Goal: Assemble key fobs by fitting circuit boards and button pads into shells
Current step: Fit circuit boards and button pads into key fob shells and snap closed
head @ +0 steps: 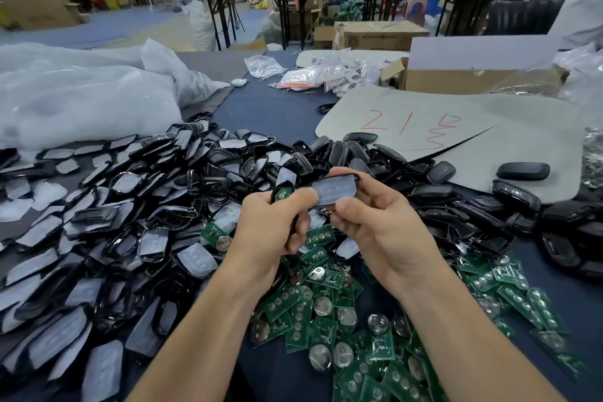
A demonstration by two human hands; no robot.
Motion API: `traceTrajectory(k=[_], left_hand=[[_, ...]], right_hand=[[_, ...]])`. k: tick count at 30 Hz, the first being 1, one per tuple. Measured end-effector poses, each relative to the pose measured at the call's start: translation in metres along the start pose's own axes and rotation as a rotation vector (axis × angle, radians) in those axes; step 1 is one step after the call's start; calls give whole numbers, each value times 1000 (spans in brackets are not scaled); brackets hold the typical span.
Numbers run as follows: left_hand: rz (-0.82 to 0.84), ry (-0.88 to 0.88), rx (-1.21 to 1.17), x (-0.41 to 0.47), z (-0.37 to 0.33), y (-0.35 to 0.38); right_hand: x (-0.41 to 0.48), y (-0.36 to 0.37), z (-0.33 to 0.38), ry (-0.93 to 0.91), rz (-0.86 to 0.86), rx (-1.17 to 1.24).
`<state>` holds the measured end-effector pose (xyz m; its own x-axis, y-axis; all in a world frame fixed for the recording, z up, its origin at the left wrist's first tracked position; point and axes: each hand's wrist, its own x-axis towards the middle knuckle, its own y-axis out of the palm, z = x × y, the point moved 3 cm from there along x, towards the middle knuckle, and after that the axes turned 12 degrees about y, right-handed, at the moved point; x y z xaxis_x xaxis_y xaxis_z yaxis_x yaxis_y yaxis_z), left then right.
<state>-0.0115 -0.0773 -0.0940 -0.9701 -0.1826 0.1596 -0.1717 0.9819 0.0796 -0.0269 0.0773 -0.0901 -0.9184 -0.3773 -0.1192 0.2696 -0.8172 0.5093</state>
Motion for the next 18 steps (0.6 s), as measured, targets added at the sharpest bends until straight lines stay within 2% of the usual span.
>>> traceTrajectory(k=[3,5,7,10,12,15,18], left_hand=[[2,156,-12,2,-8,-5],[101,308,171,2,-12,-7],[150,423,316,0,-17,-4],[81,501,375,-3,-18,0],[41,451,317,-3,-16,0],[-33,281,130,0,-9,-3],[-7,153,15,1,-6,-4]], right_hand=[[2,-5,2,64,-33,174],[2,-9,4,99,-39,212],[1,-10,4,146,-15,195],[-2,-7,-1,220,38,123],[-2,-5,-3,236,27,94],[0,-7,0,203,-65,85],[1,-9,3,176,-94,34]])
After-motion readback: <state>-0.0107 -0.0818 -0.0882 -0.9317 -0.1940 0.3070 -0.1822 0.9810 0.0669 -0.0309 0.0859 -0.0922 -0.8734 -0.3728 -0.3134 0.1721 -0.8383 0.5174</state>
